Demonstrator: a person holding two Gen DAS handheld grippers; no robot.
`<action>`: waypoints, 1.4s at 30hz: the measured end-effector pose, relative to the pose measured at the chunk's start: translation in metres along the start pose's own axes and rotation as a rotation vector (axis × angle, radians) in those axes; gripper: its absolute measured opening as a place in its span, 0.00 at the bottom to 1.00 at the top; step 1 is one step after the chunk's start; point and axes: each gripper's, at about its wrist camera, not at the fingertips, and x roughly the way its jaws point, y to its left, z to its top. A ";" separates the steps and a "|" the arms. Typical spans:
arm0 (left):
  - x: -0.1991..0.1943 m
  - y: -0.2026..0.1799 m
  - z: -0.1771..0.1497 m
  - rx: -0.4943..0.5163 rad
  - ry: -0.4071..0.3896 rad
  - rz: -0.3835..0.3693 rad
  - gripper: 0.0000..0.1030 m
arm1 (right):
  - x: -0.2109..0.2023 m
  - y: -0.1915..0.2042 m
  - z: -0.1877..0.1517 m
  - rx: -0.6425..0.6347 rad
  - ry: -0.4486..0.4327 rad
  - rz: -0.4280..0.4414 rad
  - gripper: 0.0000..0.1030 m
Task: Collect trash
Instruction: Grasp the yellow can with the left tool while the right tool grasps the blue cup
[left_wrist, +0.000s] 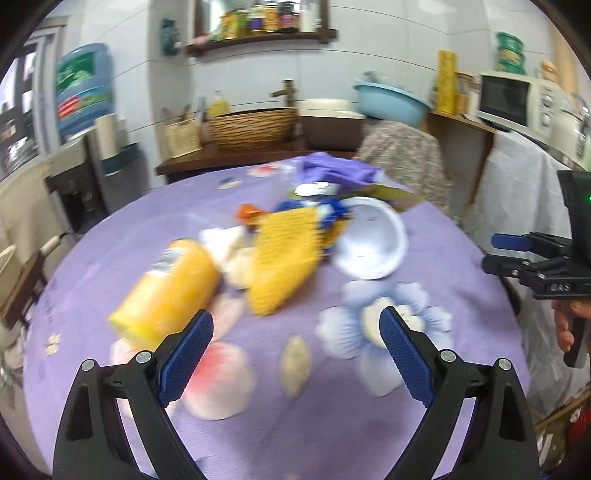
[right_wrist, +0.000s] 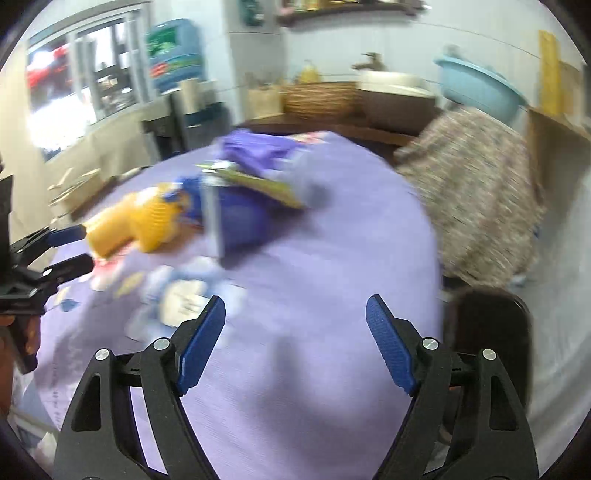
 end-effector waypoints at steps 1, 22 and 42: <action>-0.002 0.010 0.000 -0.012 0.000 0.028 0.88 | 0.004 0.011 0.003 -0.013 0.000 0.013 0.76; 0.097 0.126 0.044 0.031 0.400 0.051 0.91 | 0.093 0.072 0.044 0.055 0.099 -0.074 0.63; 0.127 0.108 0.032 0.115 0.509 0.073 0.64 | 0.087 0.051 0.027 0.039 0.067 -0.092 0.09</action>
